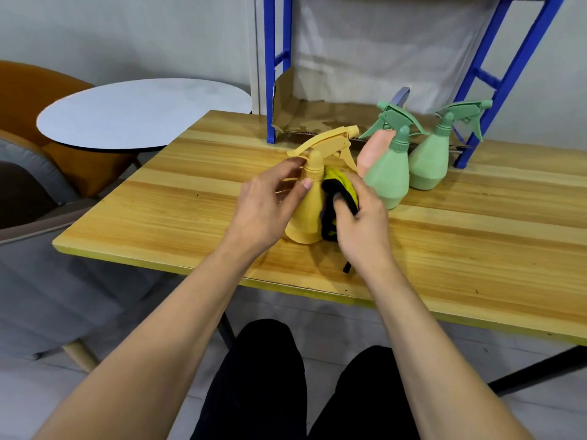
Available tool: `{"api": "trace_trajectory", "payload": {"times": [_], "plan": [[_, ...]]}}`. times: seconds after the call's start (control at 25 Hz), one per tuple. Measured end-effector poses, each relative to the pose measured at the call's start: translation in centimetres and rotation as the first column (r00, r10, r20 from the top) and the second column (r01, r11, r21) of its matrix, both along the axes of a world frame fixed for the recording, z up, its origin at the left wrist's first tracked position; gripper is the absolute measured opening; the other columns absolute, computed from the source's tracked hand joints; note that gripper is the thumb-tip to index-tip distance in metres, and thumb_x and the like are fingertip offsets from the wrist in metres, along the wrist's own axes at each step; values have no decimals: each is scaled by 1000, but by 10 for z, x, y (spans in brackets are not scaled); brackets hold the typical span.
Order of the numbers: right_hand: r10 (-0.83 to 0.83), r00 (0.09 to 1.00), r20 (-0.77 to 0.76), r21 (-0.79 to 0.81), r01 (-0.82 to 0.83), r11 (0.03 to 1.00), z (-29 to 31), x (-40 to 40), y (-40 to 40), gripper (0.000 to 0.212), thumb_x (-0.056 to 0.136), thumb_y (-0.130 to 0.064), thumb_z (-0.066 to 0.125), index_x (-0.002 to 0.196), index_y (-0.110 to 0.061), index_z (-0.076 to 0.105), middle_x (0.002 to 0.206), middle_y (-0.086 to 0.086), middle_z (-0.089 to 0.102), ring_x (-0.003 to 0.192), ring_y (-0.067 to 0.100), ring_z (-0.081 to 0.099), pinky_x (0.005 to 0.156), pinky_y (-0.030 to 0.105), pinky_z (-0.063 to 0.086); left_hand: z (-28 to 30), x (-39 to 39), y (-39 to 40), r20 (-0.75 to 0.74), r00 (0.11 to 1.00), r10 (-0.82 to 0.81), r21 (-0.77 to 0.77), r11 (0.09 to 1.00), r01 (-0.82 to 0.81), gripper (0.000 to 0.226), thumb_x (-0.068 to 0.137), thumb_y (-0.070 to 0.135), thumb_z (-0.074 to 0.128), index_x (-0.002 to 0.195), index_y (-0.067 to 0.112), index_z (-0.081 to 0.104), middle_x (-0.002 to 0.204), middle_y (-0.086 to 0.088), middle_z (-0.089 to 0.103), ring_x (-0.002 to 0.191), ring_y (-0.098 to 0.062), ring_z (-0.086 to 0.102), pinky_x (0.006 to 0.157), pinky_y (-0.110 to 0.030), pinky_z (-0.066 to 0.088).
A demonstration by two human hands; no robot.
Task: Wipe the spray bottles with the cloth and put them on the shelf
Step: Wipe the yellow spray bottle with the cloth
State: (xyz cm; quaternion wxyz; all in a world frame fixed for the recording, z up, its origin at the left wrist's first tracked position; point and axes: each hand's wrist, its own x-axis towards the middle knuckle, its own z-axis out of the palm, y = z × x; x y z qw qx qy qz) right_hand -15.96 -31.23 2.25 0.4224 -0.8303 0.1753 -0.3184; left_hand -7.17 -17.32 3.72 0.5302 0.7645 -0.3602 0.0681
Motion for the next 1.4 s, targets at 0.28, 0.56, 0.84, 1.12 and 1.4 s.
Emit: {"api": "trace_trajectory", "payload": {"times": [0.28, 0.56, 0.84, 1.12, 1.4], "plan": [[-45, 997, 67, -18, 46, 999, 8, -1, 11, 42, 95, -12, 60, 134, -26, 62, 123, -2, 60, 114, 9, 55, 102, 18, 39, -3, -3, 1, 46, 998, 43, 6, 999, -43, 43, 102, 37, 63, 140, 18, 62, 126, 7, 71, 112, -1, 67, 97, -21, 56], [-131, 984, -123, -121, 116, 986, -23, -18, 1, 49, 97, -15, 60, 143, -30, 54, 136, 7, 54, 125, 26, 53, 104, 30, 41, -3, -15, -4, 63, 989, 137, 24, 990, -139, 44, 103, 40, 60, 142, 19, 59, 130, 1, 68, 113, -9, 65, 96, -28, 56], [-197, 976, 94, 205, 175, 963, -24, -25, -1, 39, 93, -13, 67, 127, -31, 64, 121, -5, 68, 114, 14, 62, 102, 38, 50, -6, -18, -8, -142, 985, 95, -9, 995, -97, 46, 99, 45, 63, 141, 32, 51, 135, 7, 59, 123, -10, 56, 101, -37, 53], [-86, 984, 157, 86, 73, 994, 6, -14, 13, 35, 96, -25, 65, 128, -39, 63, 121, -5, 58, 113, 4, 55, 101, 18, 44, -13, 4, 12, -123, 980, -156, 80, 983, 167, 48, 103, 29, 61, 150, 20, 51, 145, 7, 60, 136, -6, 53, 115, -40, 46], [-129, 991, -40, -119, 123, 985, -20, -23, 3, 38, 98, -19, 58, 135, -24, 61, 127, 4, 62, 118, 23, 58, 94, 18, 37, -21, -2, 4, -111, 989, -98, -28, 995, 95, 46, 99, 34, 66, 143, 22, 57, 131, 10, 67, 126, -6, 62, 108, -41, 53]]}}
